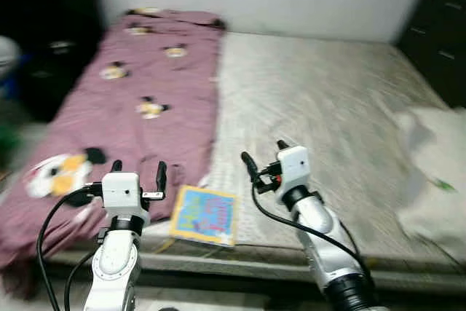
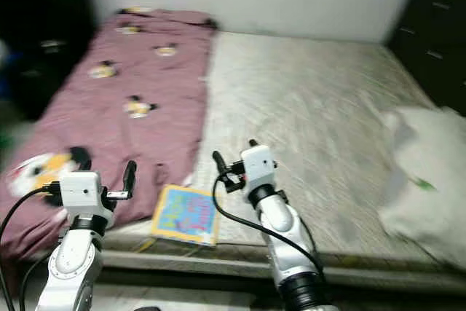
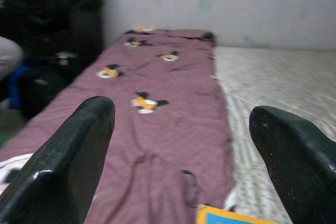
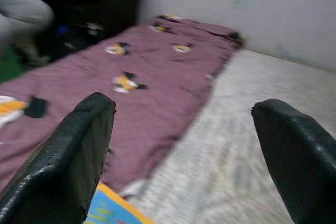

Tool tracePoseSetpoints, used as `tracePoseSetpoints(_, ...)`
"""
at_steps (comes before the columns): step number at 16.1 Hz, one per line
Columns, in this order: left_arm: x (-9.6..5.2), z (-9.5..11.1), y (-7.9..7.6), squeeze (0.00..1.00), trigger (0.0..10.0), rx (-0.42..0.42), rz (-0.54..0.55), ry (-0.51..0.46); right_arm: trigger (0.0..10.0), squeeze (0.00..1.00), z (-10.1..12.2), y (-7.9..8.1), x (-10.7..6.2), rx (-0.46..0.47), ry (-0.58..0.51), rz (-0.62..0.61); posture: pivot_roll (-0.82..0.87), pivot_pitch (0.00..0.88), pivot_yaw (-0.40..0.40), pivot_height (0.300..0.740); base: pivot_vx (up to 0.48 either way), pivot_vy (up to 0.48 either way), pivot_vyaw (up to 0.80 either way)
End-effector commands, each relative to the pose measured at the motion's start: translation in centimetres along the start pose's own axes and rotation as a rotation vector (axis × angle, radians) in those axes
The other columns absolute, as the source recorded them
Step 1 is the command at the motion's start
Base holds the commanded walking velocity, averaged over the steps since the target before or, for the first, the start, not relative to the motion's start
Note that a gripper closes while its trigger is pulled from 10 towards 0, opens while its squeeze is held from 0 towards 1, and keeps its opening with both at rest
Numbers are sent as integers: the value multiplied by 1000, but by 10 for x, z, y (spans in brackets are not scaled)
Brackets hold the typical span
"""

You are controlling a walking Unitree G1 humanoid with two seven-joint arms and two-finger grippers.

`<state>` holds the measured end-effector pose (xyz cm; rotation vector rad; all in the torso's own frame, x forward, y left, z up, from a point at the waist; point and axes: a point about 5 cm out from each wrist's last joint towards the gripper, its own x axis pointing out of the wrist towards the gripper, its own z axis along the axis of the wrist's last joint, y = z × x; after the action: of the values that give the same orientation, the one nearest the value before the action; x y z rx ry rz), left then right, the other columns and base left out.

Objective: Clean up the room

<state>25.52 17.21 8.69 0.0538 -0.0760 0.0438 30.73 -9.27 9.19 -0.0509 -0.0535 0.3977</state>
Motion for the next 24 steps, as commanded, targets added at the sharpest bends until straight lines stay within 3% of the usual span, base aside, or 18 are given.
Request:
tracePoseSetpoints(1, 1, -3, -2, 0, 10000, 4, -15, 4, 10000, 0, 5, -4, 2, -16, -23, -10, 67, 0, -42, 740, 0, 0, 800)
tracePoseSetpoints(7, -2, -4, 5, 0, 10000, -37, 6, 16, 10000, 0, -2, -7, -15, -13, -12, -57, 73, 12, -52, 740, 0, 0, 0)
tracePoseSetpoints(17, 2, 3, -4, 0, 10000, -59, -29, -10, 10000, 0, 1, -7, -7, -1, -6, -86, 82, 54, -48, 740, 0, 0, 0)
tracePoseSetpoints(24, -2, 0, -7, 0, 10000, -65, -40, 6, 10000, 0, -3, -8, -12, 1, 14, -88, 77, 85, -55, 740, 307, 0, -312)
